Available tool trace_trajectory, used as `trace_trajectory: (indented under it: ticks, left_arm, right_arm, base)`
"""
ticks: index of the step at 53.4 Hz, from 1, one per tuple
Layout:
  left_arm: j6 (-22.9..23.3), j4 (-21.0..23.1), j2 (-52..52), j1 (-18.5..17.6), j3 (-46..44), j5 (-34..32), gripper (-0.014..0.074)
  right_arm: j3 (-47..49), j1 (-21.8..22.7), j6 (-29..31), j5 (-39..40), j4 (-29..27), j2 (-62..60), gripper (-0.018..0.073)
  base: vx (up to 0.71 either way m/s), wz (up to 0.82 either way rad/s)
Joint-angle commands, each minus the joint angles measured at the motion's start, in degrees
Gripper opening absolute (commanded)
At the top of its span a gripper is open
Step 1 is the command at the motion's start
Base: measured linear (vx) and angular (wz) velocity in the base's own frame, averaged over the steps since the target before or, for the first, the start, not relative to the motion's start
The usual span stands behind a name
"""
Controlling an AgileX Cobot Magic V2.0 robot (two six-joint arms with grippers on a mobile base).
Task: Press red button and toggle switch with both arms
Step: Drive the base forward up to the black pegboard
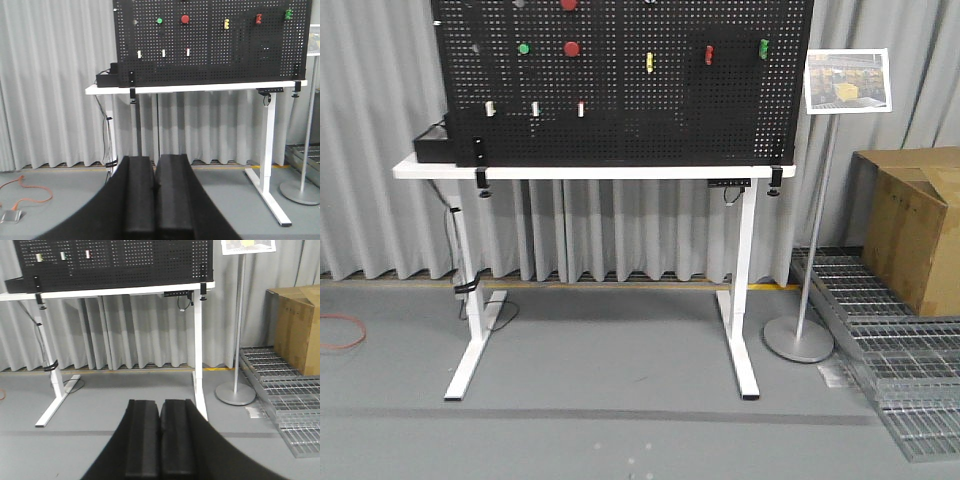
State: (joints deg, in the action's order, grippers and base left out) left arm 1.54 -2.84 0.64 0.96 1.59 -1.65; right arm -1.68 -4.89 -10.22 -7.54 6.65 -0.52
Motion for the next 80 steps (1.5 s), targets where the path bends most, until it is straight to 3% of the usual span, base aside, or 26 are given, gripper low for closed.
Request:
trace_trajectory:
  ticks: [1,80]
  left_arm:
    - [0.16,0.65,0.30,-0.31,0.70,-4.77,0.0002]
    - [0.16,0.65,0.30,-0.31,0.70,-4.77,0.0002]
  right_arm:
    - [-0.39,-0.01,0.30,4.90,0.23,-0.87,-0.0008]
    - [-0.39,-0.01,0.30,4.90,0.23,-0.87,-0.0008]
  base:
    - [0.38,-0.09]
    - [0.46,-0.01]
